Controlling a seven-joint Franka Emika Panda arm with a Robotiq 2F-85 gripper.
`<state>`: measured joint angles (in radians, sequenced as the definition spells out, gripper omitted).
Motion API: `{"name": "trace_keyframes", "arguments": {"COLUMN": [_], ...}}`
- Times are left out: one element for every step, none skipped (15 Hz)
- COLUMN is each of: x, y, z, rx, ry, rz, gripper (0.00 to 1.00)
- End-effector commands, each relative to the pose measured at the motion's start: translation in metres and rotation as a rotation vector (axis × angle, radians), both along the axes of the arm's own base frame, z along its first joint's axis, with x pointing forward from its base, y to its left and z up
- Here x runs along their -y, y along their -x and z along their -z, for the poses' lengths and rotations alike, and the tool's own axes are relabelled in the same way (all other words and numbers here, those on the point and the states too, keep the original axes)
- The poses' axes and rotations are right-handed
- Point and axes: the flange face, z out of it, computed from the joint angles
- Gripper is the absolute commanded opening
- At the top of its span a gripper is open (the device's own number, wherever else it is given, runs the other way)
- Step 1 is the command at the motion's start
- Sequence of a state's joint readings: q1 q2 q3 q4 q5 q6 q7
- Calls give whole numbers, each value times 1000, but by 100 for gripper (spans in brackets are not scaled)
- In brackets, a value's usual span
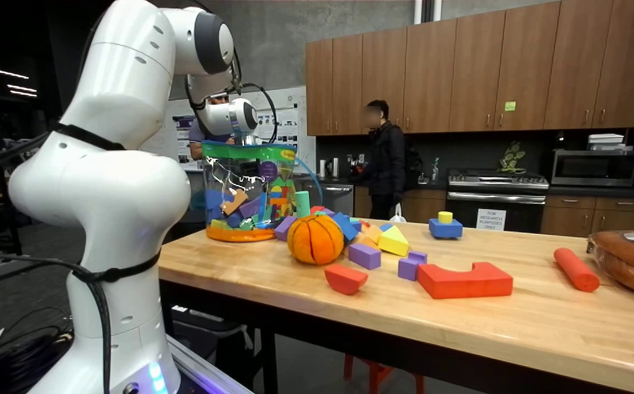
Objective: Remove one orange block from the toy bag
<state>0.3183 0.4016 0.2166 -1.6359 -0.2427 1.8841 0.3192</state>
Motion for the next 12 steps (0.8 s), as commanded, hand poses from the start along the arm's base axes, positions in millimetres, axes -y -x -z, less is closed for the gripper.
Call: {"name": "trace_keyframes", "arguments": {"x": [-6,-7,-7,-8,-8,-8,-9,-8,-7,-7,-7,-8], "y": [-7,-8,-9,-11,-12,-13,-13,-14,-15,-16,-18,-21], "z": [-7,-12,-5,-6,-7,-7,-7,-4,-1,5,10,17], "rx": [99,135,80,101,109,112,114,101,89,74,63,54], "ry": [-57,-71,-53,-66,-71,-72,-73,-68,-64,-62,-65,-67], "rz": [15,23,3,8,10,10,10,14,15,15,13,9], "gripper": [100,100,100,100,100,100,100,100,100,100,100,100]}}
